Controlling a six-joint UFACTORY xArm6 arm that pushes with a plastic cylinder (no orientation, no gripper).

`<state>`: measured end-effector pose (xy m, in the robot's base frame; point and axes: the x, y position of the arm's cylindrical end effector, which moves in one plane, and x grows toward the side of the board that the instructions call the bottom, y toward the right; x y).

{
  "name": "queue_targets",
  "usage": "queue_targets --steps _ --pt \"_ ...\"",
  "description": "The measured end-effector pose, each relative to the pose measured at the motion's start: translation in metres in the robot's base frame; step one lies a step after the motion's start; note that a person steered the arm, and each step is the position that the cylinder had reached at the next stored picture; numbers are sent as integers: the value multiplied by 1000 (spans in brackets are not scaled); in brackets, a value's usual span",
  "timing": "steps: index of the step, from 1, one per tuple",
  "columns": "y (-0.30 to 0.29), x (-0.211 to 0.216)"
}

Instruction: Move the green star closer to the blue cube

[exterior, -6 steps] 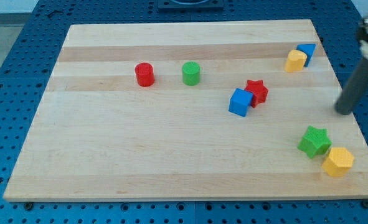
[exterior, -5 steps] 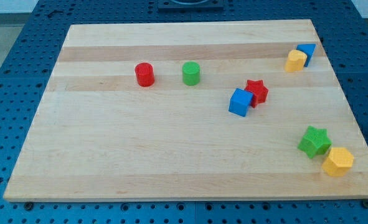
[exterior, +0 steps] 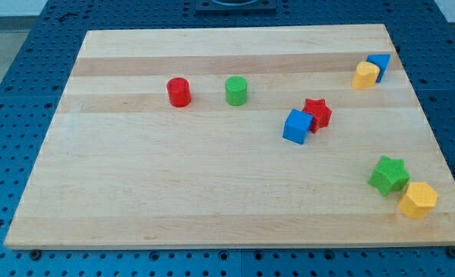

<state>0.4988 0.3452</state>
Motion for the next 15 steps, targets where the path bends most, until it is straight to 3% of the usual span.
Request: queue_targets --steps 2,4,10,15 --pt "-2 23" --pt "-50 47" --pt "-226 47" --pt "-282 33"
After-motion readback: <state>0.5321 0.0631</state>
